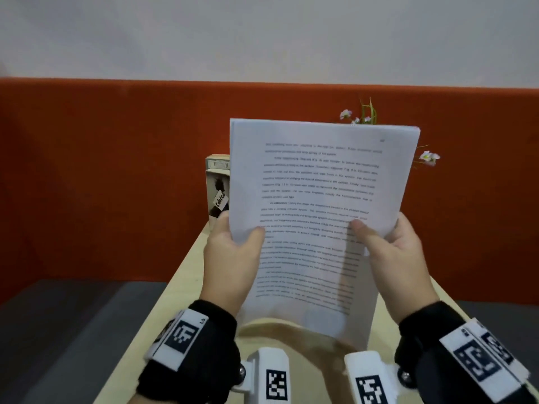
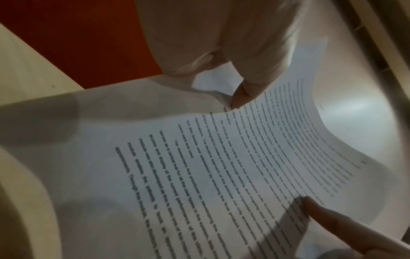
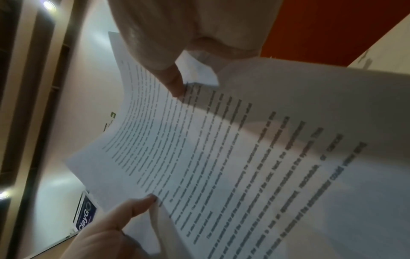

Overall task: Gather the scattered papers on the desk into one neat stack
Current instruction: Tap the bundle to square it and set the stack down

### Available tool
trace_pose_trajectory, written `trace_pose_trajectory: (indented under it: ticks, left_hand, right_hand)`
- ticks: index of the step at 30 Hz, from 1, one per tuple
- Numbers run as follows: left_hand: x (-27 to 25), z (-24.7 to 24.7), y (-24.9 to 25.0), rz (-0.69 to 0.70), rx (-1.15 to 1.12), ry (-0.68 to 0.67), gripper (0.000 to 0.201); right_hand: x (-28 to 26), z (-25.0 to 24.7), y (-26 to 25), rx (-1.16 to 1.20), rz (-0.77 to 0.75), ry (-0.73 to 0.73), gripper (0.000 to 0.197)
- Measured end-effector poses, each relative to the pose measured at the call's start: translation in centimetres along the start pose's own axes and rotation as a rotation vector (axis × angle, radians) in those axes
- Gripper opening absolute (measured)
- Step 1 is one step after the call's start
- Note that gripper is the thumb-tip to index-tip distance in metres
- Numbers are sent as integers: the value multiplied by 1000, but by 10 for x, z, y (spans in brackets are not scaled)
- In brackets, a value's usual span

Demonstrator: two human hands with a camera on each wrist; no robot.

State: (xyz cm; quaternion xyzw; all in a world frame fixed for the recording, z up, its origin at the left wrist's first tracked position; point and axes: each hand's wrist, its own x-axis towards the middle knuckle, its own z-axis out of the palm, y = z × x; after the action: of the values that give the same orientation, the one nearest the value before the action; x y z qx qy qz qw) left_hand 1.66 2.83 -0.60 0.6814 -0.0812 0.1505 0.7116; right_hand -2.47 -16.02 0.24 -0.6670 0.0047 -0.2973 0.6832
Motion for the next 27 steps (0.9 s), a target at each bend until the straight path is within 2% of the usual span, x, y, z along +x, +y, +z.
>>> trace_pose_trajectory:
  ticks: [3, 7, 9, 11, 13, 14, 15, 16, 18, 20, 22, 23, 24, 25, 26, 27]
  left_hand:
    - [-3, 0, -8, -33, -21, -10, 21]
    - [-5, -4, -21, -71, 61, -30, 20]
    - [-1, -9, -16, -55, 96, -58, 21]
    - [3, -14, -3, 0, 149, -115, 18]
    - [7, -15, 11, 147, 282, -173, 17]
    - [9, -15, 18, 227, 368, -193, 15]
    - [12, -13, 26, 293, 448, -203, 9]
    - [14, -10, 34, 351, 517, -210, 2]
    - [19, -6, 50, 422, 614, -217, 4]
    - [23, -3, 59, 465, 671, -205, 5]
    - [24, -5, 60, 545, 713, -91, 11]
    - [25, -8, 57, 577, 762, 52, 21]
    - [27, -14, 50, 548, 795, 226, 37]
    - [26, -20, 42, 442, 759, 370, 58]
    - [24, -27, 35, 287, 650, 421, 78]
    - [22, -34, 29, 119, 450, 374, 92]
  right_hand:
    - [-4, 3, 7, -1, 28, -2, 28]
    - [-8, 2, 15, -67, 80, 0, 29]
    - [-4, -4, -2, -330, -71, 178, 53]
    - [-1, -7, -33, -691, -379, 334, 85]
    - [3, -2, -68, -951, -611, 282, 92]
    - [7, 0, -83, -1043, -631, 208, 93]
    - [12, 2, -94, -1076, -582, 114, 92]
    - [18, 2, -102, -1053, -503, 11, 85]
    - [28, -3, -110, -928, -380, -145, 54]
    - [35, -11, -106, -758, -308, -215, 29]
    - [38, -19, -94, -531, -216, -240, 17]
    - [37, -22, -85, -438, -181, -228, 14]
    - [36, -26, -76, -363, -154, -197, 12]
    - [35, -30, -66, -300, -129, -154, 13]
    - [33, -34, -57, -243, -101, -113, 14]
    - [31, -37, -48, -193, -71, -82, 15]
